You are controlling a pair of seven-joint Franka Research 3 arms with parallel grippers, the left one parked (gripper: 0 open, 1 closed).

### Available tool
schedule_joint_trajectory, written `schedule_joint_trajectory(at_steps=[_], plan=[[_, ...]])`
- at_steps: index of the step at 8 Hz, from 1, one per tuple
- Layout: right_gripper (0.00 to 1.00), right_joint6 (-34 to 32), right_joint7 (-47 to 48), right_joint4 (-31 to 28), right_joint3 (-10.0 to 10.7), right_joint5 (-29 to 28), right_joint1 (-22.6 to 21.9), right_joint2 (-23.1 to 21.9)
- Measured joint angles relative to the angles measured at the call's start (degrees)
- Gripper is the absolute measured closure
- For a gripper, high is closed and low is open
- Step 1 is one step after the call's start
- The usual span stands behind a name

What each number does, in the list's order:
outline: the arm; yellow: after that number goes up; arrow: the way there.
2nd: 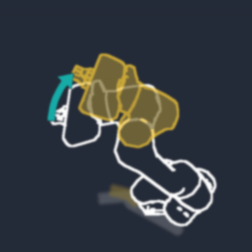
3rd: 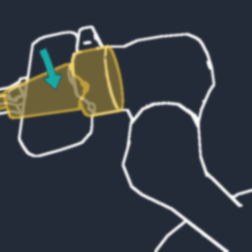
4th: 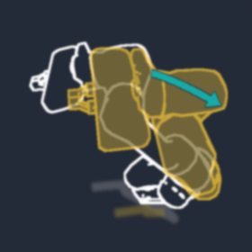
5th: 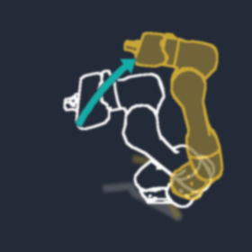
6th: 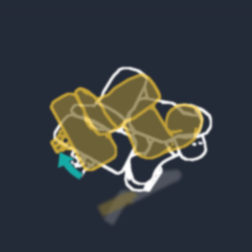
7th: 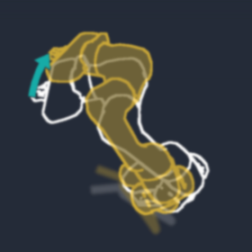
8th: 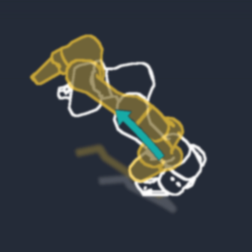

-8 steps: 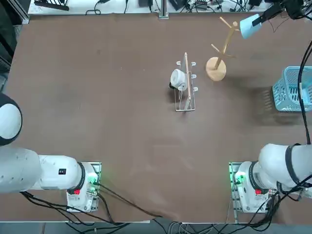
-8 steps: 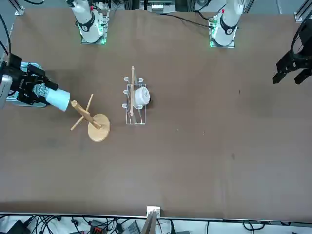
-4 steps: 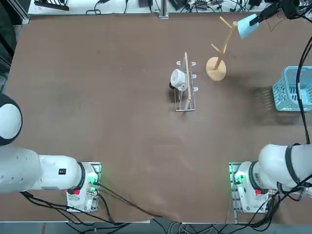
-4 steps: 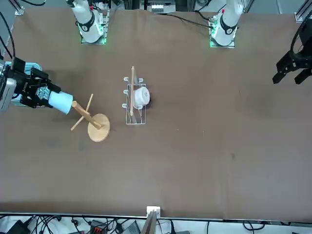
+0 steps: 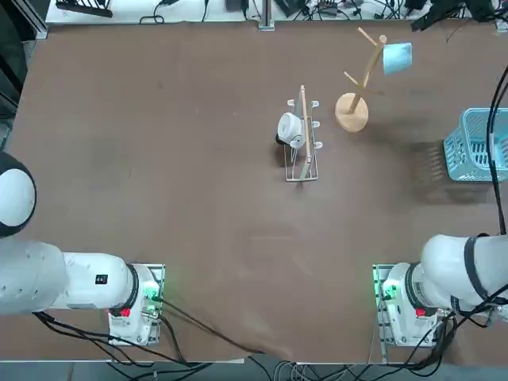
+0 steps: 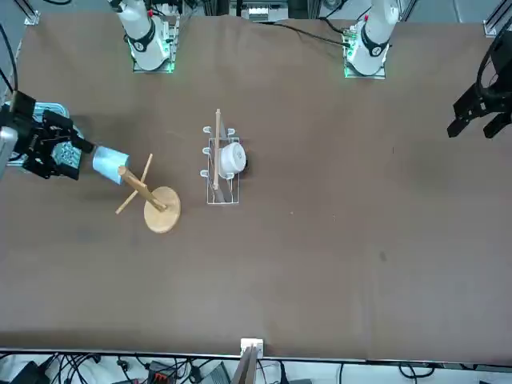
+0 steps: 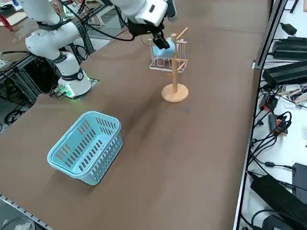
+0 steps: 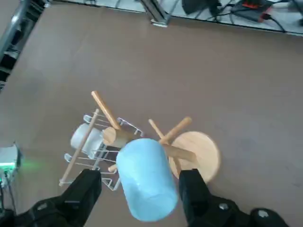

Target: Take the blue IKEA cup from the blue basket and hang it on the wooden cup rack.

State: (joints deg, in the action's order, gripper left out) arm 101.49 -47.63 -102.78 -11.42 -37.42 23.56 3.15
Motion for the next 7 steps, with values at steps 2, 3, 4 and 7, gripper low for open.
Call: schedule_joint_trajectory(at_steps=[2,3,4,7], plan=[[0.0,-3.7,9.94,5.71,-0.03,8.88,-0.53,-0.53],[0.0,-6.51,16.82,9.05,-0.05,15.51,-1.79,-0.94],[0.0,-9.04,24.03,11.55,-0.08,22.82,-3.81,-1.33],[0.0,-13.49,46.28,13.05,0.01,34.02,-6.58,-1.31]])
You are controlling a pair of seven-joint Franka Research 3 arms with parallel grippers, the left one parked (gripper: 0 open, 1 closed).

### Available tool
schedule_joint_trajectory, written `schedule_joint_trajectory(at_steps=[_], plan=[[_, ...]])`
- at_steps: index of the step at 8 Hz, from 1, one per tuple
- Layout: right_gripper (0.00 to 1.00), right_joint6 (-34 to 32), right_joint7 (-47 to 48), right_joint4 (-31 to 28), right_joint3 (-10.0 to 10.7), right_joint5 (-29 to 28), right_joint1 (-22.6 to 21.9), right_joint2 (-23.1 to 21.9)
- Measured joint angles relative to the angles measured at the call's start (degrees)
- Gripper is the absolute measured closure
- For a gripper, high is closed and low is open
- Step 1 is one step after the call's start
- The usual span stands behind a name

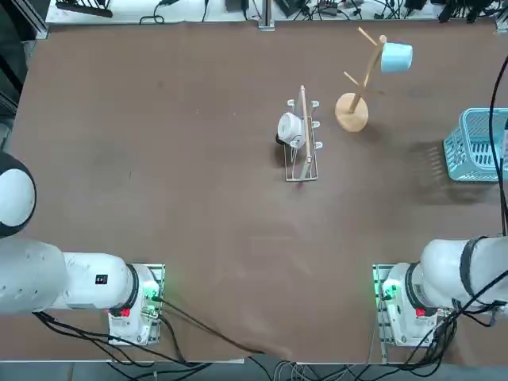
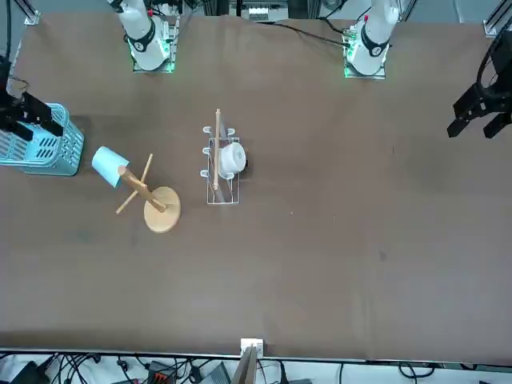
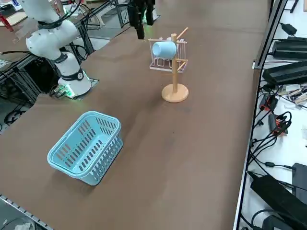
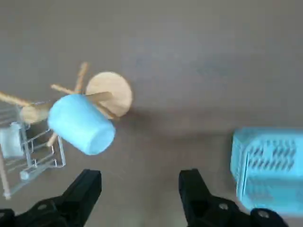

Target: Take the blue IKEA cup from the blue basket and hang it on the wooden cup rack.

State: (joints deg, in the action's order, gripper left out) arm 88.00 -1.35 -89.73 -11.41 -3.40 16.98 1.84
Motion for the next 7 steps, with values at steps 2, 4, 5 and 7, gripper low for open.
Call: schedule_joint_trajectory(at_steps=[2,4,5,7], plan=[[0.0,-1.67,8.49,0.3,3.56,0.46,-2.56,0.18],[0.0,-1.67,9.69,0.54,8.6,1.73,-8.36,0.21],[0.0,-1.66,8.68,0.54,9.04,2.1,-9.11,0.29],[0.0,-1.69,6.3,0.67,9.58,2.43,-9.15,0.48]])
